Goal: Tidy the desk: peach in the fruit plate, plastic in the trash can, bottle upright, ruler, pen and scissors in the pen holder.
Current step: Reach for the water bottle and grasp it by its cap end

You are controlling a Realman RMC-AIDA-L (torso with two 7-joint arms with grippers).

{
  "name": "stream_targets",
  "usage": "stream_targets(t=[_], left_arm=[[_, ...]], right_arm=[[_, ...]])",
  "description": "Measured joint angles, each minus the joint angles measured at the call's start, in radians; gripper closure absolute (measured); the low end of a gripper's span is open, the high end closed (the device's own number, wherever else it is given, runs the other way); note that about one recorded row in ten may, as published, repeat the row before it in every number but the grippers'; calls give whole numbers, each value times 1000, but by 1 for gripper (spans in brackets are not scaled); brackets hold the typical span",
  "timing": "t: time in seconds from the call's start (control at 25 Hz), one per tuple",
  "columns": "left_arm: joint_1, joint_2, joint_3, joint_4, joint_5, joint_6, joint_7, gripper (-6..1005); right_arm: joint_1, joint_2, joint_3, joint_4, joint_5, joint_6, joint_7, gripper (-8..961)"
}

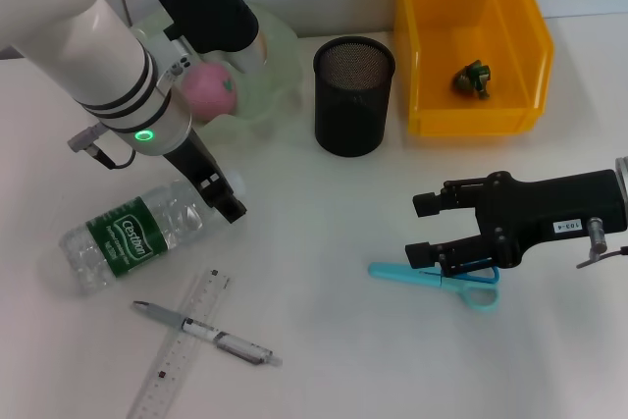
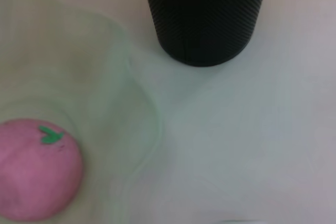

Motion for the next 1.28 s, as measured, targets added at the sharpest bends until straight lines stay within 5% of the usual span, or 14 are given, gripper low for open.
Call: stream_targets(t=[0.76, 0.96, 1.28], left_arm=[[5, 0, 41, -2, -18, -15, 2, 280], [7, 0, 47, -2, -16, -22, 2, 478], [8, 0, 62, 1, -21, -27, 2, 550]], right_arm=[[0, -2, 0, 0, 0, 1, 0, 184], [1, -2, 0, 0, 0, 1, 0, 186], [2, 0, 0, 0, 0, 1, 0, 189]])
